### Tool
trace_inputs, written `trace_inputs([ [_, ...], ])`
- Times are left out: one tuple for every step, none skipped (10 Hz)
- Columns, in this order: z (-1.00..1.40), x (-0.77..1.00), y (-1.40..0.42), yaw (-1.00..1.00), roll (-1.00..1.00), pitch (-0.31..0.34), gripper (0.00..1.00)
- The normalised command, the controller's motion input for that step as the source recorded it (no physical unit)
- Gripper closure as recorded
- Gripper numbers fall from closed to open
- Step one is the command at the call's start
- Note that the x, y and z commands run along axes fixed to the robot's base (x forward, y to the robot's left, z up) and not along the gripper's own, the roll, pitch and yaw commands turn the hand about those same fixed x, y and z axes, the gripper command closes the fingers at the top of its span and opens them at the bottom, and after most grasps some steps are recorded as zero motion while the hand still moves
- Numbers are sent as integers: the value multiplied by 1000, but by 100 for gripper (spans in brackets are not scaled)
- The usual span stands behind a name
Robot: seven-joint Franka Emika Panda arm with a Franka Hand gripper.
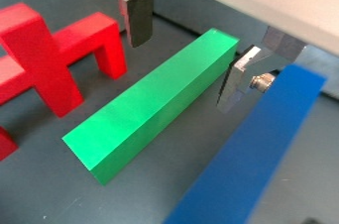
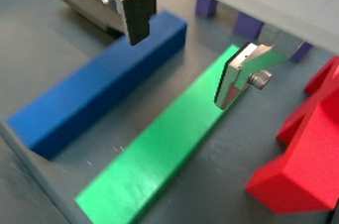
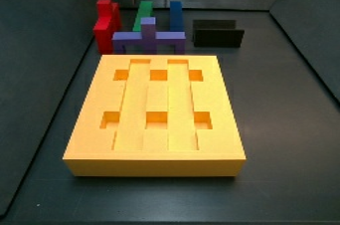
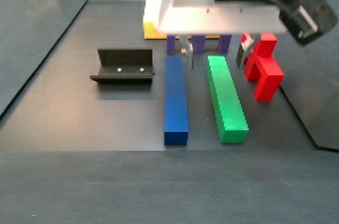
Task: Pick up the green object. Move up. Move to above the board. Insert the green object.
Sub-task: Pick up the green object.
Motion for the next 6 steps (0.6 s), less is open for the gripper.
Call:
trace_inputs([
  [-511, -357, 217, -69, -34, -7, 0],
  [-440, -317, 326, 0, -13, -36, 0],
  [-409, -363, 294, 0, -14, -40, 0],
  [-357, -237, 149, -20, -16, -64, 0],
  [-263, 0, 54, 0, -14, -74, 0],
  [-243, 43, 14, -6, -21, -56, 0],
])
